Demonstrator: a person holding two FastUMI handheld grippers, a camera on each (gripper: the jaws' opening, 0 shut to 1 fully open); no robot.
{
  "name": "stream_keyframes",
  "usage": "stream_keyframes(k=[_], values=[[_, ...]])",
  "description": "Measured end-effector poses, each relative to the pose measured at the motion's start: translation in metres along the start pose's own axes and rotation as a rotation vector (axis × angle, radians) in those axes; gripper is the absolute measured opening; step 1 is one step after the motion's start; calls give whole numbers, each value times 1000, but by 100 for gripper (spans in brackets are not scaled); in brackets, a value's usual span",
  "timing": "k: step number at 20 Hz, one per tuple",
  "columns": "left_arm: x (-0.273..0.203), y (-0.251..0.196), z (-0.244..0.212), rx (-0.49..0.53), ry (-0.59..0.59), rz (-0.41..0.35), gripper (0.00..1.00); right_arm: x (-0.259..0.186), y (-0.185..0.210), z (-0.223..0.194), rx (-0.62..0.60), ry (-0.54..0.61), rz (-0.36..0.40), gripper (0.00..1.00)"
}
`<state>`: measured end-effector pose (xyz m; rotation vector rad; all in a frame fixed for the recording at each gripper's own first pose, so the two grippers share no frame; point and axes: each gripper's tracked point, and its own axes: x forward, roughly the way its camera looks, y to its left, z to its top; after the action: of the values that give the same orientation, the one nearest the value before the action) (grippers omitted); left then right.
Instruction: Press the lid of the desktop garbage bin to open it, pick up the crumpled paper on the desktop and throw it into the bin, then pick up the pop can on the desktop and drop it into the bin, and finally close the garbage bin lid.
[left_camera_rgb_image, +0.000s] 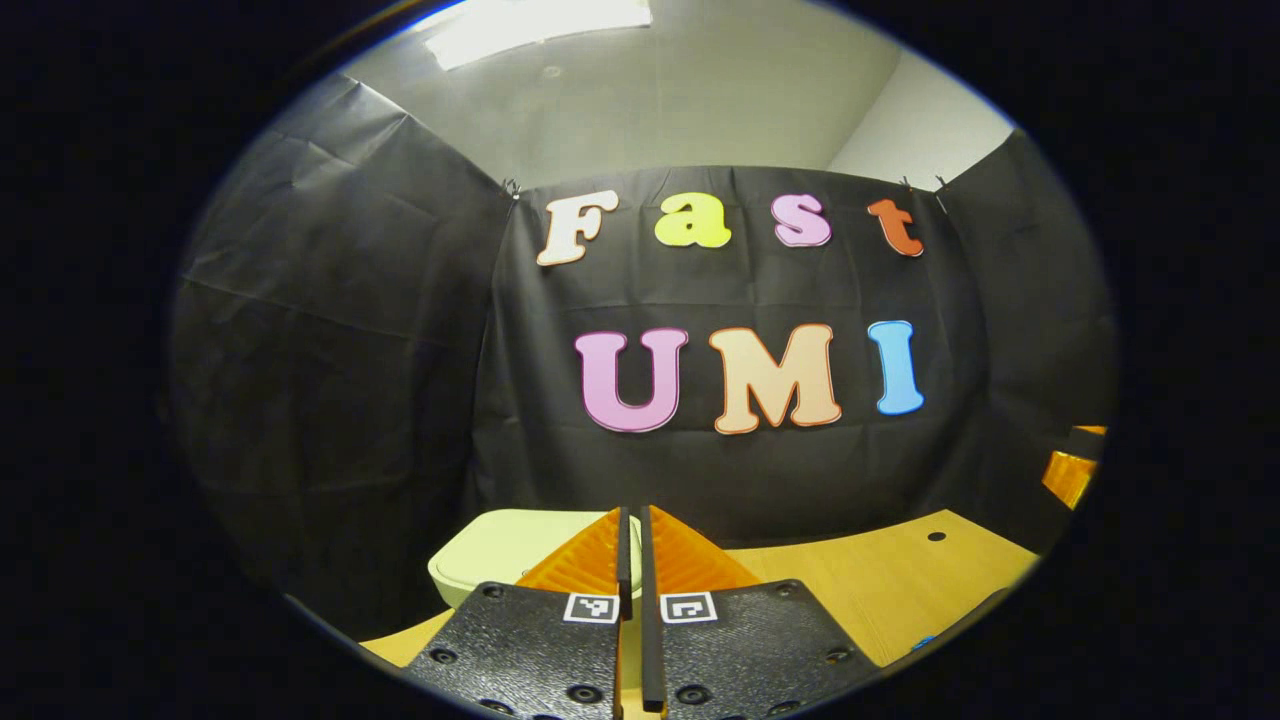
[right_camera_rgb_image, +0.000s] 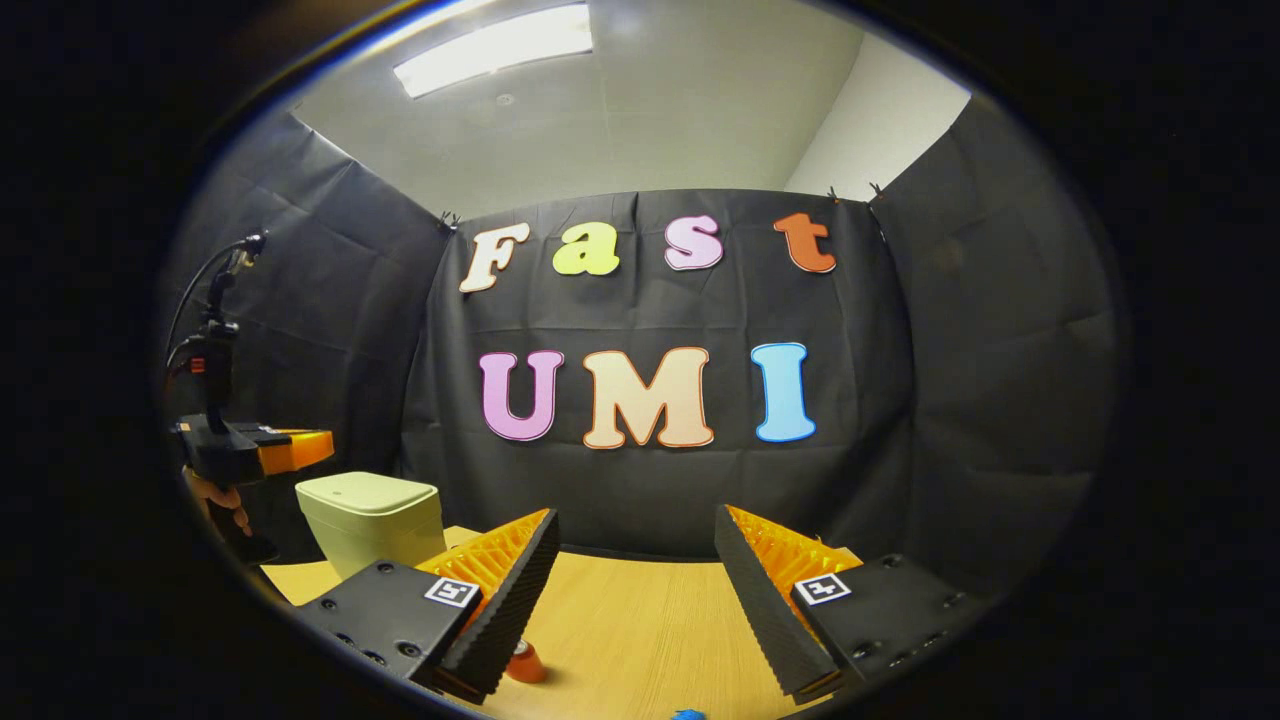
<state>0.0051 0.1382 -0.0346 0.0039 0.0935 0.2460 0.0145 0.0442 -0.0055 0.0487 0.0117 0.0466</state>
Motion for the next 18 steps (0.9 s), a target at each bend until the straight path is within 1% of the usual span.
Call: stream_keyframes(k=[2,4,6,10,13,15,16,17,18], values=[[7,15,-4,13,7,33,1,0,-1,3,2,-8,-8,98],[16,28,-16,21,29,51,1,1,1,1,-2,-1,-14,98],[28,40,-30,15,69,62,1,2,2,-5,-3,13,-20,98],[44,71,-52,-3,117,119,1,1,4,-8,-3,27,-37,98],[49,84,-70,-19,157,135,1,2,4,-11,-5,36,-50,98],[51,80,-91,-53,217,116,2,3,4,-12,-3,43,-55,98],[44,78,-98,-63,243,115,1,4,5,-13,-3,48,-55,98],[52,78,-88,-48,164,102,1,4,6,-15,-3,55,-53,98],[53,73,-92,-51,197,82,1,5,7,-17,-6,64,-49,98]])
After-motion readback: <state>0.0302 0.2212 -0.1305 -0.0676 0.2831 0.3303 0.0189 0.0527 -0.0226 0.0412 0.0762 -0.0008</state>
